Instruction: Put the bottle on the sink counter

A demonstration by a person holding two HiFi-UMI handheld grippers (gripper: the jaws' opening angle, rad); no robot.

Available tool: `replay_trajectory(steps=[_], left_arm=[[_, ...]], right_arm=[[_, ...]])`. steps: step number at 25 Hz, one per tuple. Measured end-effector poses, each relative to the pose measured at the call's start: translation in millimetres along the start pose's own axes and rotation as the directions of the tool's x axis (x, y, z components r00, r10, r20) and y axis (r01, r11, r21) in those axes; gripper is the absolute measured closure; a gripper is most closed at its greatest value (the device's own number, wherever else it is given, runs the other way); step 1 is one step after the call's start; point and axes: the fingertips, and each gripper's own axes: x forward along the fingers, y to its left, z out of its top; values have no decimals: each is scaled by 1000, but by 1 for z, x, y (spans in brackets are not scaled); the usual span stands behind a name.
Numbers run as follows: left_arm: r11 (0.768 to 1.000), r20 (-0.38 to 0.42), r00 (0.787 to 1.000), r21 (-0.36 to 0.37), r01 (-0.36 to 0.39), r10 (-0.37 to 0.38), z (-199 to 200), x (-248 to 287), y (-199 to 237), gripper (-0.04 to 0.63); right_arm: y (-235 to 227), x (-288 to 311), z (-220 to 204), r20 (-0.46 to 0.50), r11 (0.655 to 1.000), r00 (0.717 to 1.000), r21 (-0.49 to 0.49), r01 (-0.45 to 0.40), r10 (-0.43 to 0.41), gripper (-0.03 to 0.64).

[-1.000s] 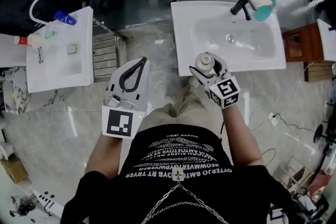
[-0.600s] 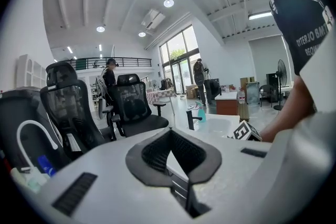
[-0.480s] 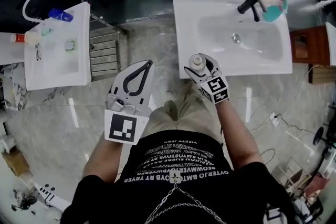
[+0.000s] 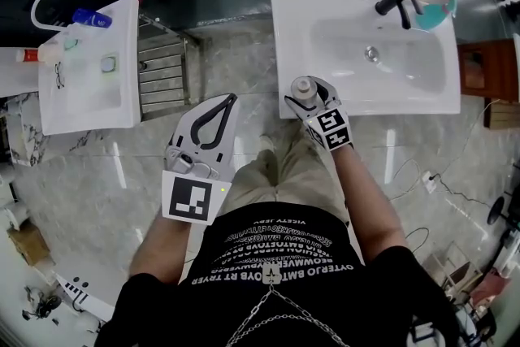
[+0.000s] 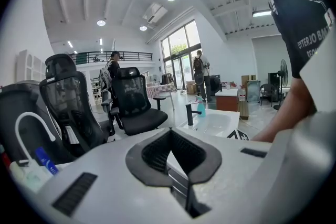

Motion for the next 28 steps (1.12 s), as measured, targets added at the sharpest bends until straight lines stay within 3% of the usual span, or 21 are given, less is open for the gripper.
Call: replay_trajectory(steps=[13, 28], left_arm=[[1000, -22, 1000, -17, -18, 18, -5, 6, -5, 591], [998, -6, 999, -37, -52, 51, -4, 0, -2, 591]], right_arm=[[-3, 5, -1, 26, 1000, 999, 4, 19, -19, 284], [7, 5, -14, -99, 1000, 995, -17, 9, -10, 281]])
